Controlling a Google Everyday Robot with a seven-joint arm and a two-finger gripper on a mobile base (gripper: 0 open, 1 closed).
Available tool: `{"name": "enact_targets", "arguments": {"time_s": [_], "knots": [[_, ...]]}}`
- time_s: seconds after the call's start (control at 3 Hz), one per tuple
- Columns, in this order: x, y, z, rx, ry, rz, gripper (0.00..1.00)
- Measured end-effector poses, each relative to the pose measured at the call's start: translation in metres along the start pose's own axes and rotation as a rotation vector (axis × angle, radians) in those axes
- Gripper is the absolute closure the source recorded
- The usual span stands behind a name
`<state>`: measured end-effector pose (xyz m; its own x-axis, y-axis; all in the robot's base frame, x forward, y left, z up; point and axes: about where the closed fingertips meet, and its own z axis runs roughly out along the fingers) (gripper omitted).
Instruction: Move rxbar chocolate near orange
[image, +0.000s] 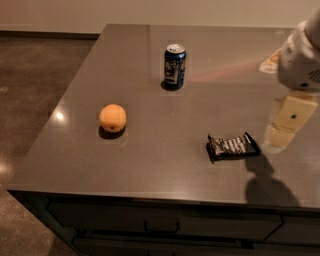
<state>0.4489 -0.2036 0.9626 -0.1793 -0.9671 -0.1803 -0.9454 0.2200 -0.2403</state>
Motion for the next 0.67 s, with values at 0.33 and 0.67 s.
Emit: {"name": "enact_targets", "arguments": {"time_s": [0.33,0.67], "knots": [[-0.004,0.000,0.034,-0.060,-0.004,-0.021,0.00],[-0.006,0.005,0.064,-0.113,-0.003,-0.033,0.00]]}}
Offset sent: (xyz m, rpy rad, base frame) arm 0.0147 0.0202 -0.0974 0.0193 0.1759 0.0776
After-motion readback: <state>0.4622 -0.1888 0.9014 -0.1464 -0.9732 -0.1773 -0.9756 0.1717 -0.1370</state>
